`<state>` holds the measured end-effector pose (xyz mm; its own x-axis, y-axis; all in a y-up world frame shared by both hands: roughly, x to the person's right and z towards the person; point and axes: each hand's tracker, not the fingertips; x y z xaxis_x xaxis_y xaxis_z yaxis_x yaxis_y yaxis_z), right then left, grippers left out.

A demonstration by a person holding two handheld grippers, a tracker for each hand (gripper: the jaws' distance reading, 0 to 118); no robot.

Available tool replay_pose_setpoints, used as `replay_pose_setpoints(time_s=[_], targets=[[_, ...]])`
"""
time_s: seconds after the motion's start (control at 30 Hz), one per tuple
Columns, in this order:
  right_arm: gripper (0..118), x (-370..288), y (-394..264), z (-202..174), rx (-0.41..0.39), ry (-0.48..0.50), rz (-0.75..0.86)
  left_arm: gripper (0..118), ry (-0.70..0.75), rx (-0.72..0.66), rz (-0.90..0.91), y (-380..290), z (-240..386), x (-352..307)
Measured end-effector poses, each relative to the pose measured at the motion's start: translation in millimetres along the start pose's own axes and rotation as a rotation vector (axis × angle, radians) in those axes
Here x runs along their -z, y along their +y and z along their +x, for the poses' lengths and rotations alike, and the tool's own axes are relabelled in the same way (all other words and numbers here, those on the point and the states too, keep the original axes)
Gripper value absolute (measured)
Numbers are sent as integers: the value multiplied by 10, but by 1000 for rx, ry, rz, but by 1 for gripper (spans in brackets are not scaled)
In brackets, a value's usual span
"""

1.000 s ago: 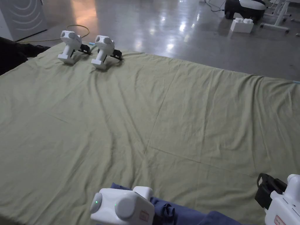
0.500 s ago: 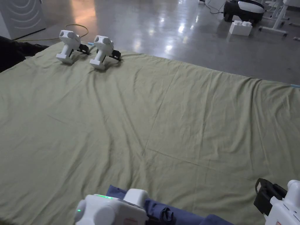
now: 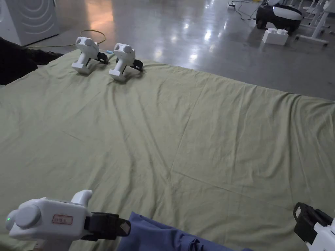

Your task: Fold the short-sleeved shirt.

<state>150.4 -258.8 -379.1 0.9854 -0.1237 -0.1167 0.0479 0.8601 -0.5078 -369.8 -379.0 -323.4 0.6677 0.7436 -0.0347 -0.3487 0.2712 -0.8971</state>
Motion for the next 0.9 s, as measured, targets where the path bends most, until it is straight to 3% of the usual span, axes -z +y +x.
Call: replay_pose_setpoints(time_s=[0.1, 0.17, 0.33, 0.4, 0.43, 0.47, 0.73, 0.9], targets=[[6, 0, -8, -18, 0, -2, -5, 72, -103, -41, -98, -28, -160, 226], [6, 1, -21, -13, 5, -2, -10, 72, -98, -57, -147, -60, -208, 405], [6, -13, -50, -13, 10, -7, -23, 71, -234, -167, -47, -182, -116, 484], [6, -11, -67, -12, 14, -8, -29, 61, -229, -131, -30, -250, -78, 525], [6, 0, -77, -11, 15, -8, -34, 46, -225, -121, -31, -271, -59, 557], [6, 5, -84, -11, 17, -8, -37, 21, -197, -111, -39, -272, -156, 607], [6, 23, -106, -5, 19, -6, -49, 12, -77, -58, -23, -231, 88, 465], [6, 19, -90, 17, 16, -2, -48, 12, 15, 73, 2, -63, 453, 25]])
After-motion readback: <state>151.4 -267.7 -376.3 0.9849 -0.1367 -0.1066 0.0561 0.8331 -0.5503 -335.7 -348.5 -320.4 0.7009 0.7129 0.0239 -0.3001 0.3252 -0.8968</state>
